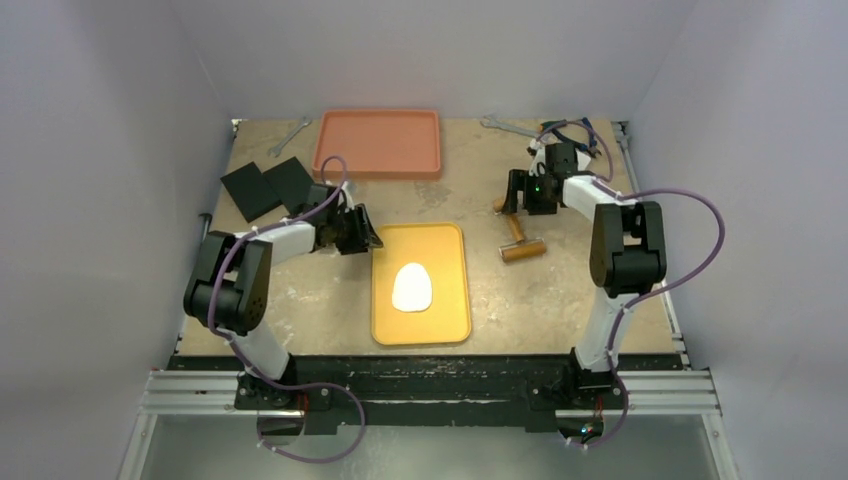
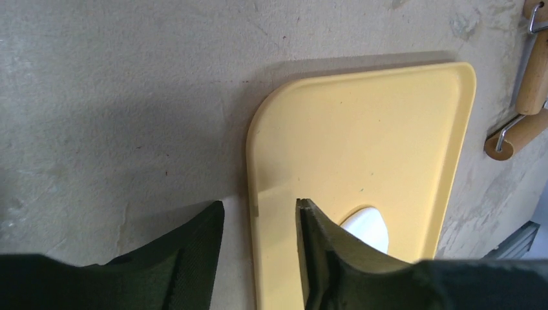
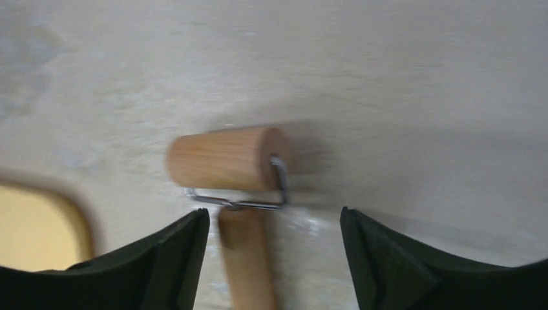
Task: Roll out the dumpling wrappers from the dough
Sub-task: Place the rolling pin at the center of the board.
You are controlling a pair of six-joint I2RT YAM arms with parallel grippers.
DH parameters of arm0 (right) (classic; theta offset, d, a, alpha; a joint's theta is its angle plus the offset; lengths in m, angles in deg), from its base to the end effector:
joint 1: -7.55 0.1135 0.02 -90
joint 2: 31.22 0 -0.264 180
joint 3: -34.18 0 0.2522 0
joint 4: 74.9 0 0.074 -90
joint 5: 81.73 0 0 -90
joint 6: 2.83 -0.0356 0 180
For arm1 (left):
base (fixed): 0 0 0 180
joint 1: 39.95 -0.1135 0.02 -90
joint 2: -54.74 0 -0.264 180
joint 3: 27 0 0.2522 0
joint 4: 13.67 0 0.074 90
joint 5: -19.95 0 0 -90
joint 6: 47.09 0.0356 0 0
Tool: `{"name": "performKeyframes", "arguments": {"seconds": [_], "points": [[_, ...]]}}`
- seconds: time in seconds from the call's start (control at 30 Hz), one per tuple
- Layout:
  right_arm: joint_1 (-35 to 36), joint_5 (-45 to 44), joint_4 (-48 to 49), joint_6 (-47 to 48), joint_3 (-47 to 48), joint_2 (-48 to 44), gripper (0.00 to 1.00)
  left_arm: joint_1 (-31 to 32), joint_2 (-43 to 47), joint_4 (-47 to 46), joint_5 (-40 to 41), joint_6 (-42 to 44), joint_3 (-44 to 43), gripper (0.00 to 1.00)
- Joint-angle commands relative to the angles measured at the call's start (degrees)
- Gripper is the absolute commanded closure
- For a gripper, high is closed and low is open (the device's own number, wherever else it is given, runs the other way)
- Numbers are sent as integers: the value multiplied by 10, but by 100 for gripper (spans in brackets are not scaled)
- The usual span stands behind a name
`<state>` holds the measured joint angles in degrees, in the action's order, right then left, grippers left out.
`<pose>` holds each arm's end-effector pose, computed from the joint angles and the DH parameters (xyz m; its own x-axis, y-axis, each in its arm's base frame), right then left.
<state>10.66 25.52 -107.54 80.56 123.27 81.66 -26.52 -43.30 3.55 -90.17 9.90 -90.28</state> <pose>0.4120 0.0330 0.1650 -0.8513 0.0638 -0.5208 -0.1183 0.9436 0.3091 0.3184 -0.0886 0.1465 -0.8736 -0.3173 -0.3689 -0.0617 0.8243 -0.5628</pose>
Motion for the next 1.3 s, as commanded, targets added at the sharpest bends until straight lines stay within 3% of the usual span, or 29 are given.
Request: {"name": "performKeyframes", "arguments": {"seconds": [0.0,0.13,0.27,0.37,0.47,0.63,0.8,0.9,1.03,1.27], "points": [[-4,-144,-27,21,15,-23,14,-5,36,59,-5,50,-48,53],[7,-170,-43,13,27,-60,2,-5,50,114,-40,115,-117,47],[56,-216,-53,21,29,-129,1,8,51,247,-35,263,-235,41],[98,-255,-52,20,20,-177,1,59,40,370,136,405,-319,41],[125,-273,-50,14,7,-216,1,129,42,389,360,482,-303,41],[141,-269,-40,9,-27,-273,2,192,7,380,574,522,-289,41],[142,-280,-36,12,-59,-314,2,218,-43,381,705,550,-282,47],[142,-280,-29,13,-75,-324,2,223,-70,386,746,559,-266,49],[142,-265,-18,13,-80,-321,2,224,-96,396,724,551,-262,48],[142,-256,-19,14,-84,-315,2,223,-130,331,767,584,-245,48]]}}
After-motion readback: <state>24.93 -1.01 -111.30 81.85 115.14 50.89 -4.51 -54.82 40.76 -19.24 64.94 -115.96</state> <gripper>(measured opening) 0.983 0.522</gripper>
